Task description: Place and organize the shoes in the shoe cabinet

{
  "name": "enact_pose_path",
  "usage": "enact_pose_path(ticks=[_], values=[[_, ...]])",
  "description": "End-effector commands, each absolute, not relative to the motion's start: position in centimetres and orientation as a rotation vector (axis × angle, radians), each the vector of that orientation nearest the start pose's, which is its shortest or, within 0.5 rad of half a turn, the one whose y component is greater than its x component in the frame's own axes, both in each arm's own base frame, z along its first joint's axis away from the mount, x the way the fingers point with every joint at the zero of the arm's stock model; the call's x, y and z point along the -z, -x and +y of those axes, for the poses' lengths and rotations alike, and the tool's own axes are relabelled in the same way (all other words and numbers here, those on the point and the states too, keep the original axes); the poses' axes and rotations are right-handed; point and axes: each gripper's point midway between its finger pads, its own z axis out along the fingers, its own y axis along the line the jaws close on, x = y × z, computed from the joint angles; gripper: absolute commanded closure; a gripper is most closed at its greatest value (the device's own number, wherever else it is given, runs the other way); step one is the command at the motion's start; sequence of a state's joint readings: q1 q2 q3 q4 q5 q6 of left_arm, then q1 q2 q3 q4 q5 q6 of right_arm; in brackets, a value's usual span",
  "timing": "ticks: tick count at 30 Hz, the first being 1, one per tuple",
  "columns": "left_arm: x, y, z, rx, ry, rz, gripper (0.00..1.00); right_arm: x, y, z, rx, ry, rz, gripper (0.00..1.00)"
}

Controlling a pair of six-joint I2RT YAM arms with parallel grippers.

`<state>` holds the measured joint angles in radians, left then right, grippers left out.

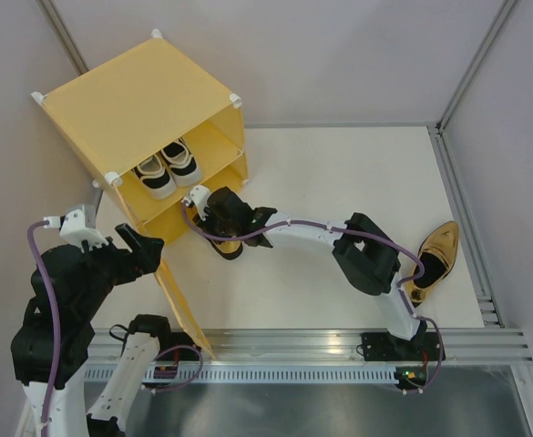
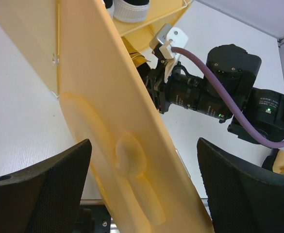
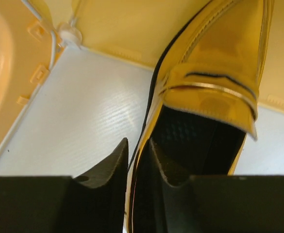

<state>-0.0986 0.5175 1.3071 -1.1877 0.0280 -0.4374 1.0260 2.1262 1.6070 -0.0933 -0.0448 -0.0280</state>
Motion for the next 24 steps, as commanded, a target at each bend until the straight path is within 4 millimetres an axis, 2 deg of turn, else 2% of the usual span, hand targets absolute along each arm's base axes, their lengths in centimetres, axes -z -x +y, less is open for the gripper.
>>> enact_pose_path(ticks=[1,3,5,6,7,8,10,11,12,13,14,15,16,18,19,21,22,24], values=[[-33.5,-13.0,-3.6,0.389,0.325,1.944,0.09,-13.6,-30.1,52.9,-0.674,1.115,1.785,0.7],[-33.6,-12.8,-3.5,0.386,0.327,1.942,0.09,-13.8,-29.8,52.7,-0.673,1.125,1.782,0.64],[-33.8,-12.7,-3.5,0.386,0.327,1.936,0.09,-15.1,-29.2,52.4,-0.682,1.129,1.76,0.59],[-33.9,-12.7,-3.5,0.386,0.327,1.934,0.09,-15.5,-28.9,52.3,-0.686,1.129,1.751,0.52],[-33.9,-12.7,-3.5,0.386,0.327,1.934,0.09,-17.6,-28.6,52.0,-0.699,1.114,1.723,0.5],[-33.9,-12.6,-3.5,0.386,0.326,1.933,0.09,-17.6,-27.9,51.6,-0.703,1.119,1.726,0.47],[-33.8,-12.6,-3.5,0.384,0.328,1.937,0.09,-19.2,-27.2,50.9,-0.721,1.101,1.709,0.36],[-33.8,-12.5,-3.5,0.385,0.329,1.934,0.09,-20.1,-26.9,49.8,-0.712,1.08,1.708,0.32],[-33.8,-12.5,-3.5,0.388,0.327,1.934,0.08,-21.1,-26.8,49.5,-0.721,1.047,1.69,0.23],[-33.7,-12.5,-3.5,0.384,0.328,1.938,0.08,-20.3,-26.5,48.5,-0.704,1.041,1.713,0.18],[-33.8,-12.5,-3.4,0.381,0.33,1.936,0.08,-22.2,-26.2,47.7,-0.718,1.009,1.684,0.13],[-33.7,-12.5,-3.4,0.381,0.33,1.936,0.08,-22.3,-26.5,46.9,-0.684,0.973,1.691,0.06],[-33.7,-12.5,-3.4,0.379,0.334,1.937,0.08,-20.8,-26.2,45.8,-0.661,0.979,1.717,0.04],[-33.7,-12.6,-3.4,0.381,0.335,1.939,0.08,-21.8,-26.0,44.5,-0.668,0.904,1.715,0.02],[-33.7,-12.7,-3.4,0.383,0.335,1.94,0.08,-20.3,-25.8,43.5,-0.653,0.899,1.733,0.02],[-33.8,-12.7,-3.4,0.383,0.335,1.94,0.08,-20.1,-25.4,42.3,-0.649,0.868,1.725,0.02],[-33.9,-12.7,-3.4,0.384,0.335,1.937,0.08,-17.9,-25.0,41.3,-0.63,0.867,1.762,0.02],[-33.8,-12.7,-3.4,0.382,0.336,1.939,0.08,-17.7,-25.0,40.8,-0.652,0.815,1.738,0.02]])
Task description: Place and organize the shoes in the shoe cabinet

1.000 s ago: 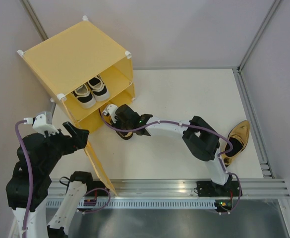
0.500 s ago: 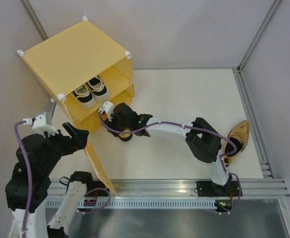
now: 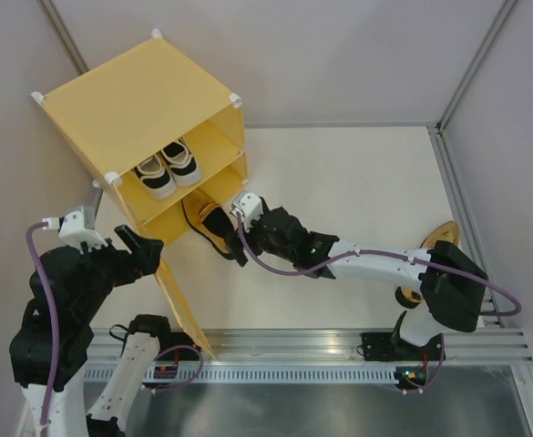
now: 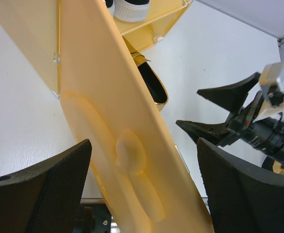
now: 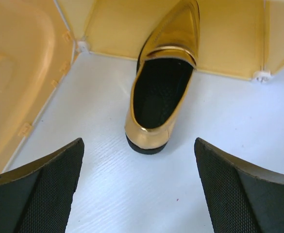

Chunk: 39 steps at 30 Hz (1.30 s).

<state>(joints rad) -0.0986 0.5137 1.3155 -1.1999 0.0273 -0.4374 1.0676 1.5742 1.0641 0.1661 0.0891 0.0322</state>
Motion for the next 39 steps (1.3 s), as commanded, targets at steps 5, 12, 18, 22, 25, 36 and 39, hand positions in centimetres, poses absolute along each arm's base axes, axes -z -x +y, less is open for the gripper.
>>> enact_pose_path(ticks=[5,12,18,22,25,36,39], values=[[-33.6,-12.8,-3.3,0.376,0.344,1.944,0.08,-13.4,-24.5,40.3,-0.723,0.724,1.721,0.02],[-33.5,-12.7,-3.3,0.372,0.341,1.945,0.08,-8.2,-25.3,42.3,-0.739,0.727,1.721,0.02],[-33.3,-12.7,-3.3,0.373,0.337,1.955,0.08,-5.8,-27.2,43.5,-0.679,0.681,1.738,0.02],[-33.3,-12.7,-3.2,0.36,0.33,1.955,0.08,-4.7,-27.9,44.4,-0.656,0.695,1.743,0.06],[-33.3,-12.7,-3.1,0.354,0.331,1.96,0.08,-3.7,-28.2,45.0,-0.654,0.707,1.749,0.11],[-33.3,-12.6,-3.1,0.348,0.327,1.964,0.08,-4.7,-28.2,47.8,-0.678,0.87,1.689,0.83],[-33.2,-12.6,-3.0,0.343,0.324,1.967,0.08,-5.9,-28.5,49.2,-0.686,0.903,1.662,0.92]])
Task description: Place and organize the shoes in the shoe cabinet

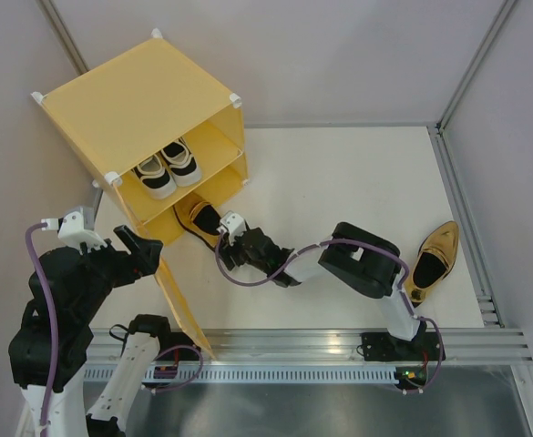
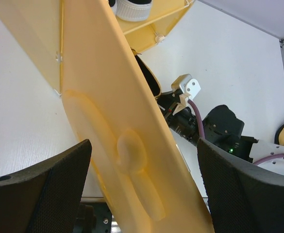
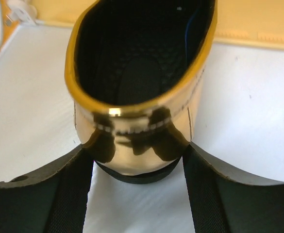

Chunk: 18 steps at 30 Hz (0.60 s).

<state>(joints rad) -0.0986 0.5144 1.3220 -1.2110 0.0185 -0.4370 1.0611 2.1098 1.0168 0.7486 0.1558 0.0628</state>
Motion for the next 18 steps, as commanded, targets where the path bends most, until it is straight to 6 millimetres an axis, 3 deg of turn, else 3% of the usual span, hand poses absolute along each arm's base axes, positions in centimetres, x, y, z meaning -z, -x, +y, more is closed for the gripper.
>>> enact_pose_path(ticks=[1,12,14,15,16,18], values=[[-33.2,-12.6,-3.1,0.344,0.323,1.97,0.08,-6.3,-28.7,49.5,-0.689,0.899,1.656,0.93],[-33.1,-12.5,-3.0,0.341,0.326,1.985,0.08,-8.5,-33.2,53.5,-0.671,0.691,1.654,0.99],[-33.0,-12.5,-3.1,0.342,0.33,1.99,0.08,-7.6,-34.1,53.7,-0.646,0.64,1.681,0.99],[-32.9,-12.5,-3.1,0.341,0.33,1.994,0.08,-8.4,-34.6,54.3,-0.649,0.62,1.671,0.99],[-32.9,-12.5,-3.1,0.341,0.331,1.996,0.08,-7.4,-34.9,54.5,-0.638,0.614,1.684,0.99],[-32.8,-12.5,-3.1,0.34,0.332,2.002,0.08,-8.0,-35.5,55.3,-0.642,0.589,1.67,0.99]])
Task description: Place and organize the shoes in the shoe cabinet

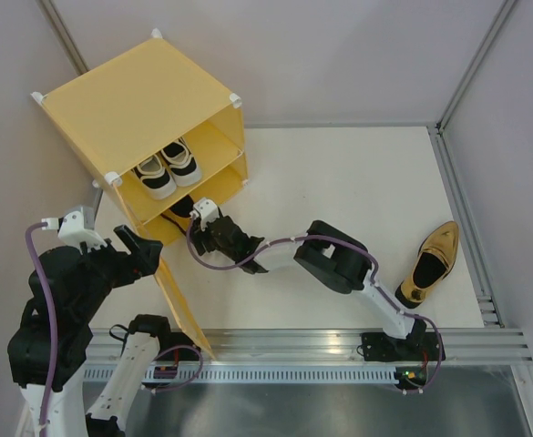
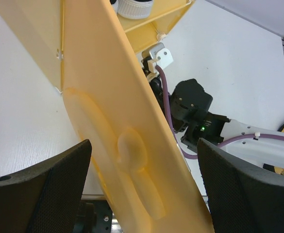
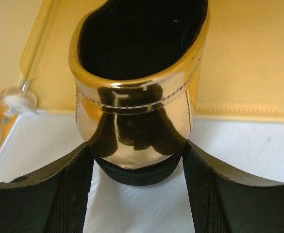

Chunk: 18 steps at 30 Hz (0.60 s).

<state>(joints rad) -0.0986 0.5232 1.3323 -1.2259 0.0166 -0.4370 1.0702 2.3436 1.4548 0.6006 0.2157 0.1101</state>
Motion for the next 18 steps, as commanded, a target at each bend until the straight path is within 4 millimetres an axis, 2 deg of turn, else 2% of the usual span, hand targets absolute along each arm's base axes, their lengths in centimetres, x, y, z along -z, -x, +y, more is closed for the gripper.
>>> enact_pose_path(ticks=[1,2,8,12,18], values=[[-32.9,-12.6,-3.1,0.339,0.33,1.999,0.08,-8.1,-35.8,55.6,-0.644,0.587,1.667,0.99],[-32.8,-12.6,-3.1,0.337,0.329,2.005,0.08,-7.6,-36.1,55.7,-0.634,0.583,1.673,0.99],[-32.7,-12.7,-3.0,0.33,0.323,2.015,0.08,-8.5,-37.3,56.9,-0.679,0.527,1.67,0.99],[-32.5,-12.7,-3.0,0.328,0.319,2.02,0.08,-8.0,-37.4,57.8,-0.685,0.56,1.707,0.97],[-32.6,-12.8,-3.0,0.327,0.319,2.018,0.08,-6.0,-38.7,57.1,-0.711,0.527,1.804,0.89]])
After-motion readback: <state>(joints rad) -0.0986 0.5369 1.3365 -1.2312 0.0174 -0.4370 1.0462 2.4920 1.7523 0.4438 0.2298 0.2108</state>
